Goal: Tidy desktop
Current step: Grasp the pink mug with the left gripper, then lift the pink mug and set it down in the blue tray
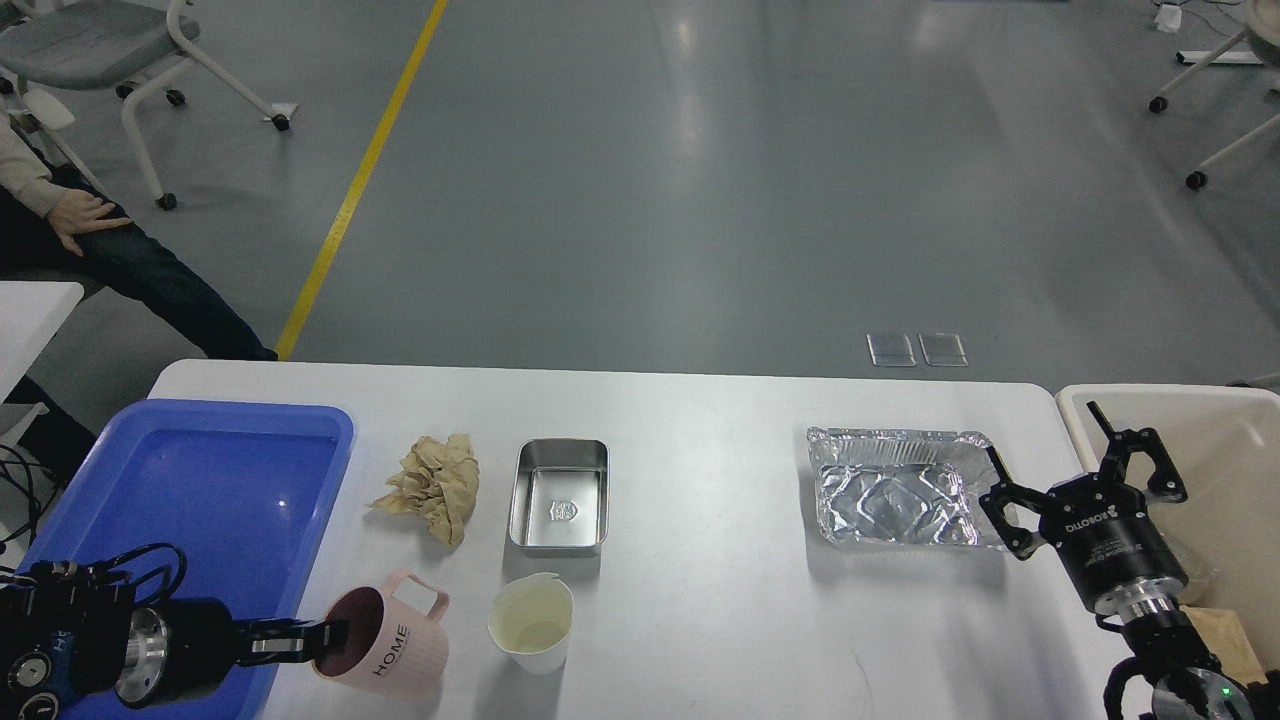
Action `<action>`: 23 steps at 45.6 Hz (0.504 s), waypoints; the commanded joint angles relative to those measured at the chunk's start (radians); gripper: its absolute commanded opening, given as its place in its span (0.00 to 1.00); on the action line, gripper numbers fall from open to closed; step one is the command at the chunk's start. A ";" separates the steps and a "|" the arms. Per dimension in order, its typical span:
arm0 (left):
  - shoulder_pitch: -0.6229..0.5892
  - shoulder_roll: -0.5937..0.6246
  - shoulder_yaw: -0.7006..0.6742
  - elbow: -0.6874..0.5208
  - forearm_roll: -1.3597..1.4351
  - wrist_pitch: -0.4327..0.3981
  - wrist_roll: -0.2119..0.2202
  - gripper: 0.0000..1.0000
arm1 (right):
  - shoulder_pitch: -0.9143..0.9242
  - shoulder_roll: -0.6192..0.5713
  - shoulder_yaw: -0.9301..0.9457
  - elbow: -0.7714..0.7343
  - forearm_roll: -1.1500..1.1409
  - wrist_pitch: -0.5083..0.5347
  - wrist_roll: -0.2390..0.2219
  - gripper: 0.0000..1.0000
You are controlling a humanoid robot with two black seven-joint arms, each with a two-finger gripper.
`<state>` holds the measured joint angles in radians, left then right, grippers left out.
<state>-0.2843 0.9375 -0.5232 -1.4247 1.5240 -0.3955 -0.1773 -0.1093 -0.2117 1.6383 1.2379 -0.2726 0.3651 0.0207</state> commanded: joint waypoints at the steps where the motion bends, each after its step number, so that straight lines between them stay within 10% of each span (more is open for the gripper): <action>1: -0.007 0.001 -0.003 0.000 -0.001 0.000 -0.028 0.00 | 0.000 0.000 0.000 0.000 0.000 0.000 0.001 1.00; 23: -0.059 0.294 -0.104 -0.114 -0.093 -0.048 -0.073 0.00 | 0.003 0.014 -0.002 0.003 0.000 -0.005 0.001 1.00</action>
<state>-0.3433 1.1396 -0.5889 -1.4933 1.4671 -0.4454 -0.2445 -0.1062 -0.1979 1.6375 1.2407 -0.2731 0.3613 0.0215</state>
